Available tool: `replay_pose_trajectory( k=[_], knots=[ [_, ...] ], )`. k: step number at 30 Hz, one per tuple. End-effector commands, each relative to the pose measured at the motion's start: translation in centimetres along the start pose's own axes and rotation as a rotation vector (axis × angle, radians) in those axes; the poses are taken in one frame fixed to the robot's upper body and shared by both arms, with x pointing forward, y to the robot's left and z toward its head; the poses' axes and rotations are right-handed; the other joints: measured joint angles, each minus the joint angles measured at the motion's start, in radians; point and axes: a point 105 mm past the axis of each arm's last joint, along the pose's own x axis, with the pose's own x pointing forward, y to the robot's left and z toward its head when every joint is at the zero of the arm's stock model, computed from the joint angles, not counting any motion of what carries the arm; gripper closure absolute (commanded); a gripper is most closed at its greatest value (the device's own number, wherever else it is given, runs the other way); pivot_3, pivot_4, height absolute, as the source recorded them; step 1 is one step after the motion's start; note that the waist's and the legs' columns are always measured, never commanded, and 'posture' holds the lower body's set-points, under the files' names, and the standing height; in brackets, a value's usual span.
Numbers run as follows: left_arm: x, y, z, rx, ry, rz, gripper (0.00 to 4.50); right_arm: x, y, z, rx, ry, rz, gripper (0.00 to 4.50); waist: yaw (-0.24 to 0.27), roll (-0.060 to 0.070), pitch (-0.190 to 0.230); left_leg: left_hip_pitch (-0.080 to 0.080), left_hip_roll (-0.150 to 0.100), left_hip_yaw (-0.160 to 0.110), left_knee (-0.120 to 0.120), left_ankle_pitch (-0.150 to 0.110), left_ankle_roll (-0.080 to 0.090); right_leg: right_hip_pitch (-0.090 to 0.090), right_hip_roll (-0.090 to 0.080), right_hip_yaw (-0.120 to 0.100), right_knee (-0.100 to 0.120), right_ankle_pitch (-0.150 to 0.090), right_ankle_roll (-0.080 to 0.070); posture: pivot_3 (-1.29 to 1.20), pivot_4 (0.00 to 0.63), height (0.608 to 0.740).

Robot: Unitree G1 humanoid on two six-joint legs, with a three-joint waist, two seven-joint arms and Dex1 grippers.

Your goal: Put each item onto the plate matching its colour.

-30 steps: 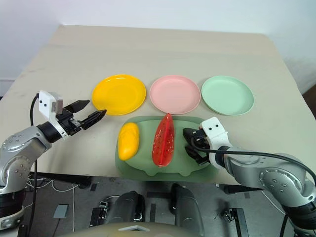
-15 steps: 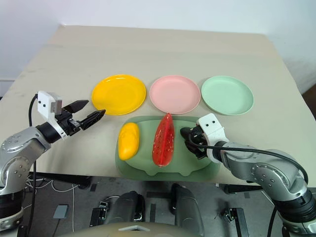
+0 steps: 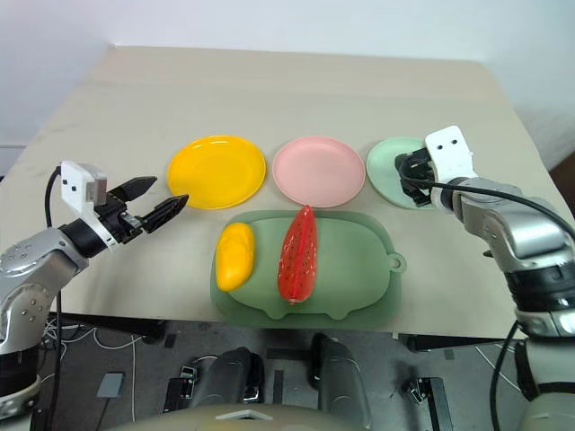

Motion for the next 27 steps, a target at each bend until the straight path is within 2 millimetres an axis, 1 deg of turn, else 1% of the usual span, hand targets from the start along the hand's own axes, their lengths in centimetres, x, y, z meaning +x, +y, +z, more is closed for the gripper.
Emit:
replay_pose_trajectory(
  k=[1, 4, 6, 8, 12, 14, 16, 17, 19, 21, 22, 24, 25, 27],
  knots=[
    [-0.1, -0.4, 1.5, 0.049, -0.051, -0.005, 0.00, 1.5, -1.9, 1.0, -0.039, -0.043, -0.047, 1.14, -0.003, 0.001, 0.000, 0.000, 0.000, 0.000, 0.000, 0.000, 0.000, 0.000, 0.000, 0.000, 0.000, 0.000, 0.000, 0.00, 0.150, 0.740],
    [-0.4, -0.5, 1.6, 0.054, -0.053, 0.002, 0.00, 2.2, -2.0, 1.1, -0.054, -0.041, -0.023, 1.14, -0.003, 0.001, 0.001, -0.001, 0.001, 0.000, -0.001, 0.001, -0.002, -0.001, 0.000, 0.000, 0.001, 0.000, 0.000, 0.00, 0.150, 0.740],
    [-0.7, -0.6, 1.6, 0.054, -0.052, 0.008, 0.00, 2.2, -1.9, 1.3, -0.056, -0.045, 0.000, 0.44, -0.003, 0.001, 0.001, 0.000, 0.001, 0.000, 0.000, 0.003, -0.005, -0.001, 0.000, 0.000, 0.001, 0.000, 0.000, 0.00, 0.150, 0.740],
    [-0.9, -0.7, 1.4, 0.053, -0.048, 0.012, 0.00, 1.8, -1.7, 1.9, -0.079, -0.067, 0.032, 0.01, -0.002, 0.001, 0.001, 0.000, 0.001, 0.000, 0.000, 0.003, -0.005, -0.001, 0.000, 0.000, 0.000, 0.000, 0.000, 0.00, 0.150, 0.740],
    [-1.1, -0.7, 1.4, 0.047, -0.047, 0.017, 0.00, 0.3, -1.8, 2.9, -0.141, -0.096, 0.043, 0.01, 0.003, 0.001, 0.000, 0.000, 0.002, 0.000, 0.000, 0.003, -0.005, -0.001, 0.000, 0.000, 0.001, 0.000, 0.000, 0.00, 0.150, 0.740],
    [-1.1, -0.8, 1.2, 0.046, -0.042, 0.015, 0.00, -1.3, -2.0, 4.0, -0.200, -0.141, 0.040, 0.01, 0.007, 0.002, 0.000, 0.000, 0.001, -0.001, 0.000, 0.003, -0.005, 0.000, 0.000, 0.000, 0.001, 0.000, 0.000, 0.00, 0.150, 0.740],
    [-1.1, -0.7, 1.2, 0.044, -0.040, 0.014, 0.00, -3.2, -1.5, 5.7, -0.223, -0.199, 0.079, 0.01, 0.006, 0.002, 0.000, -0.001, 0.001, -0.001, 0.000, 0.003, -0.005, 0.000, -0.001, 0.000, 0.001, 0.000, 0.000, 0.00, 0.150, 0.740],
    [-1.0, -0.6, 1.2, 0.044, -0.040, 0.014, 0.00, -4.3, -0.8, 6.5, -0.207, -0.228, 0.129, 0.01, 0.005, 0.002, 0.000, -0.001, 0.001, -0.001, 0.000, 0.003, -0.005, 0.000, -0.001, 0.000, 0.001, 0.000, 0.000, 0.00, 0.150, 0.740],
    [-0.9, -0.5, 1.1, 0.043, -0.039, 0.010, 0.00, -6.5, 1.4, 8.0, -0.099, -0.263, 0.277, 0.01, 0.002, 0.002, 0.000, 0.000, 0.001, -0.001, 0.000, 0.002, -0.004, 0.000, -0.001, 0.000, 0.001, 0.000, 0.001, 0.00, 0.150, 0.740],
    [-0.7, -0.4, 1.0, 0.042, -0.038, 0.006, 0.00, -8.5, 4.0, 8.5, 0.001, -0.254, 0.431, 0.01, -0.001, 0.002, 0.000, 0.000, 0.002, -0.001, 0.000, 0.000, -0.001, 0.000, 0.000, 0.000, 0.001, 0.000, 0.000, 0.00, 0.150, 0.740],
    [-0.6, -0.4, 1.0, 0.041, -0.038, 0.004, 0.00, -9.2, 5.2, 8.4, 0.040, -0.238, 0.487, 0.01, -0.001, 0.002, 0.000, 0.001, 0.003, -0.001, 0.000, 0.001, -0.001, 0.000, 0.001, 0.000, 0.001, 0.001, 0.000, 0.00, 0.150, 0.740],
    [-0.3, -0.4, 1.0, 0.037, -0.042, -0.003, 0.00, -10.4, 8.4, 7.8, 0.112, -0.182, 0.621, 0.01, 0.000, 0.002, 0.000, 0.001, 0.003, -0.002, 0.000, 0.001, -0.003, 0.000, 0.002, 0.000, 0.002, 0.002, -0.002, 0.00, 0.150, 0.740],
    [0.0, -0.5, 0.9, 0.033, -0.044, -0.012, 0.00, -10.7, 10.4, 7.1, 0.113, -0.157, 0.683, 0.01, 0.002, 0.002, -0.001, 0.001, 0.004, -0.002, 0.000, 0.002, -0.003, 0.001, 0.002, -0.001, 0.002, 0.002, -0.003, 0.00, 0.150, 0.740],
    [0.5, -0.7, 0.8, 0.027, -0.047, -0.029, 0.00, -10.9, 13.1, 6.0, 0.105, -0.132, 0.748, 0.01, 0.005, 0.003, -0.001, 0.001, 0.004, -0.003, 0.001, 0.002, -0.004, 0.001, 0.002, -0.001, 0.003, 0.003, -0.004, 0.00, 0.150, 0.740]
  ],
)
